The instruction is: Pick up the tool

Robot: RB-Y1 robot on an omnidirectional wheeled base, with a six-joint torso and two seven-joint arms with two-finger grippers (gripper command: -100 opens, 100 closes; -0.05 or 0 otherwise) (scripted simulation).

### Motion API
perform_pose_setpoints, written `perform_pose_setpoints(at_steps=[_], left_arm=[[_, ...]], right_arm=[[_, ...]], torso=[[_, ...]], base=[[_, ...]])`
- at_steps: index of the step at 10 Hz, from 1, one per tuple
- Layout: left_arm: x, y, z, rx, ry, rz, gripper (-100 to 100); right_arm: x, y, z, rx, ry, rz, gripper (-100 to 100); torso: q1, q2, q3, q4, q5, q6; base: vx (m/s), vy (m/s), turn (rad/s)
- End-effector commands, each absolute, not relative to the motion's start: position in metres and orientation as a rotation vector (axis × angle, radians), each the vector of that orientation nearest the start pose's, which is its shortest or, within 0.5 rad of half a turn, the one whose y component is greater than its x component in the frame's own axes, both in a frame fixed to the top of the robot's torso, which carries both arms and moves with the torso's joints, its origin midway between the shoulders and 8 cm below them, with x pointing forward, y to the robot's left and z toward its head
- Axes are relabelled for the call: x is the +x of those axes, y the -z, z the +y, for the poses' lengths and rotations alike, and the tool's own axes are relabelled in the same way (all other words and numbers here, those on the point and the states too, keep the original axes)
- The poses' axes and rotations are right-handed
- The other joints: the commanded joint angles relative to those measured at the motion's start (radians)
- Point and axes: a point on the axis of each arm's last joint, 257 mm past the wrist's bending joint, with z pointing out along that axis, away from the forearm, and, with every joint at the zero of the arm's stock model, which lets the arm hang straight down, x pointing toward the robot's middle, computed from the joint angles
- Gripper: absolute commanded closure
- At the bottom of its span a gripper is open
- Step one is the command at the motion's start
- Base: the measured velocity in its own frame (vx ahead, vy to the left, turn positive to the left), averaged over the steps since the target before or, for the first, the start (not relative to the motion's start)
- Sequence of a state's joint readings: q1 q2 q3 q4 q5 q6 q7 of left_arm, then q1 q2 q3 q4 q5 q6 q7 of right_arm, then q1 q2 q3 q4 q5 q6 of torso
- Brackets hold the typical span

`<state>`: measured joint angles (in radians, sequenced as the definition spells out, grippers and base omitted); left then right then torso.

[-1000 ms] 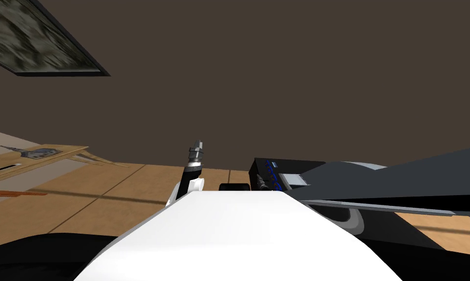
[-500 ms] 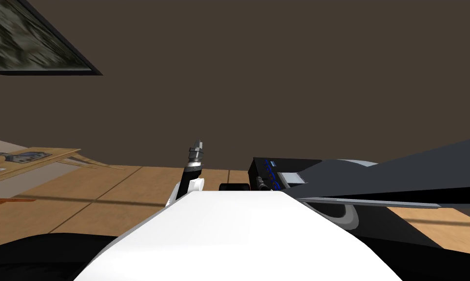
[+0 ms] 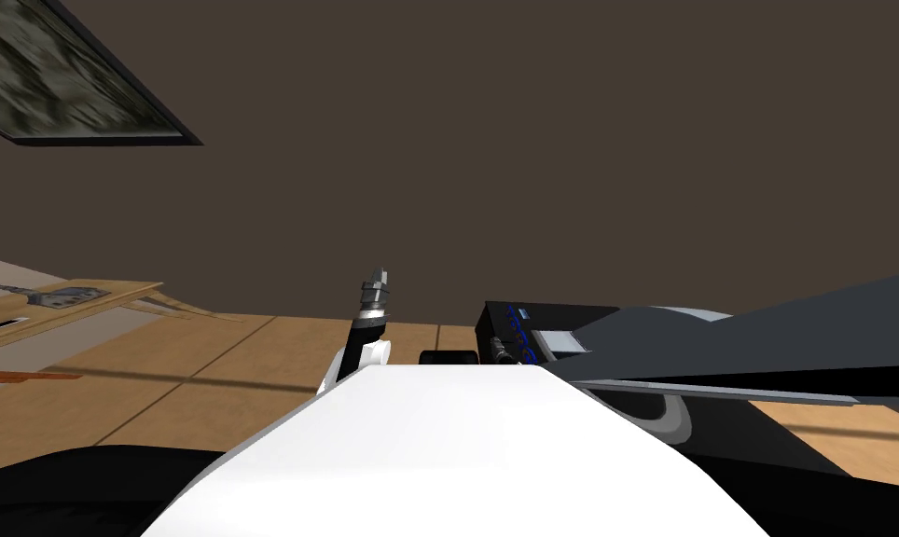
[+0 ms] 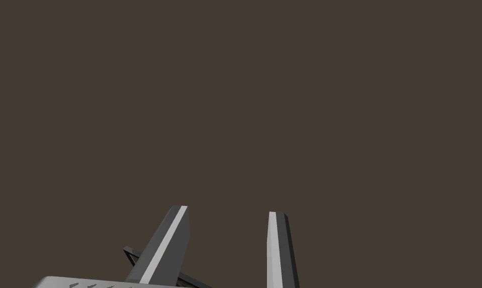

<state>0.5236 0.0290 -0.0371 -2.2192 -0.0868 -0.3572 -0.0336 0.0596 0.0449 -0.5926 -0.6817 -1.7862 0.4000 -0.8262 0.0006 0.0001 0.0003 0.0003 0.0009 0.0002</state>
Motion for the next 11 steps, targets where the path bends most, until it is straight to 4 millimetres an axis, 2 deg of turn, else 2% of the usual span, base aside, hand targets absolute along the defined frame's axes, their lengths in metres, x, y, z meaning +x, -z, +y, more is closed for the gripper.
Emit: perform_pose_setpoints(at_steps=[1,6,7,9,10,11], left_arm=[[0.376,0.043,0.266,-0.75,1.185,0.853,0],[0.376,0.043,0.266,-0.75,1.185,0.853,0],[0.376,0.043,0.266,-0.75,1.185,0.853,0],[0.376,0.043,0.266,-0.75,1.185,0.853,0],[0.376,0.043,0.266,-0.75,1.185,0.853,0],[0.376,0.043,0.266,-0.75,1.185,0.853,0]], right_arm=[[0.282,0.605,-0.315,-1.786,0.79,1.767,100],[0.243,0.598,-0.357,-1.725,0.819,1.847,100],[0.243,0.598,-0.357,-1.725,0.819,1.847,100],[0.22,0.591,-0.38,-1.692,0.835,1.888,100],[0.229,0.593,-0.373,-1.706,0.831,1.875,100],[0.229,0.593,-0.375,-1.702,0.831,1.877,0]], torso=[[0.0,0.0,0.0,0.0,0.0,0.0],[0.002,0.0,0.0,0.0,0.001,0.0],[0.002,0.0,0.0,0.0,0.001,0.0],[0.001,0.001,0.0,0.0,0.0,0.0],[0.002,0.0,0.0,0.0,0.0,0.0],[0.001,0.0,0.0,0.0,0.0,0.001]], base=[[0.003,0.036,0.184],[0.004,0.046,0.15],[-0.002,0.027,0.041],[0.002,0.039,0.191],[0.003,0.022,0.055],[0.001,0.004,-0.01]])
